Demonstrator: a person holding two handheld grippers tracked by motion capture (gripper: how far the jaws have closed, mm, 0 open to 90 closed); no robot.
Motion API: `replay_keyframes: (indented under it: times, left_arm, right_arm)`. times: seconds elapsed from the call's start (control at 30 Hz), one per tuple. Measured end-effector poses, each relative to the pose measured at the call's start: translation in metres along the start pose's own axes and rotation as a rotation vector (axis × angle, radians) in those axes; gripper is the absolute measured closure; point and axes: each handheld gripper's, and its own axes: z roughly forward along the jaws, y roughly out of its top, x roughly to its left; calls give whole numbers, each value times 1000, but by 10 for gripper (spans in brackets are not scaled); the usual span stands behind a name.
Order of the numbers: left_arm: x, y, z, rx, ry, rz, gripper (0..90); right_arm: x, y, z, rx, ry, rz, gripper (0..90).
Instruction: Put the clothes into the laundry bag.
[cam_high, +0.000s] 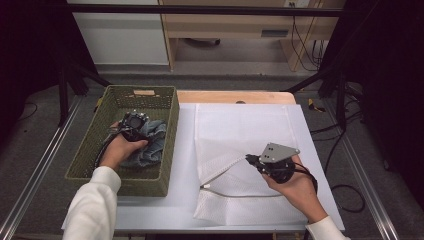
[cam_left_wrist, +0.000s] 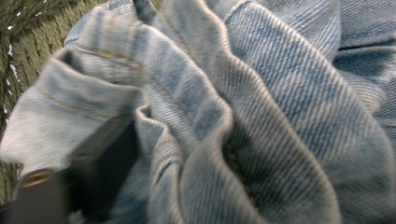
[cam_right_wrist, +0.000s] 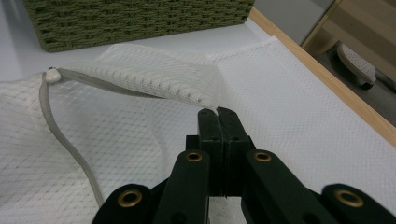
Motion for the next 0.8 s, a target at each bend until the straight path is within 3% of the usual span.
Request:
replay_keyframes:
  times: [0.1,0.17,0.23,0.3,0.5,0.8]
  left_arm:
    - [2,0,-5,8,-9,-5,506]
    - [3,0,-8,2,-20,-13,621]
    - [4,0,-12,-2,-32,-37,665]
    - [7,0,-18,-23,-26,-53,687]
    - [22,-4,-46,-147,-1,-134,701]
    - [31,-2,-89,-251,5,-145,702]
  right_arm:
    - [0,0,0,1,0,-3,899]
    - [0,0,0,1,-1,-4,899]
    - [0,0,0,3,-2,-2,899]
    - [0,0,0,6,-1,-2,899]
    - [-1,0,-1,6,7,-1,899]
    - [-4,-1,0,35,43,14,899]
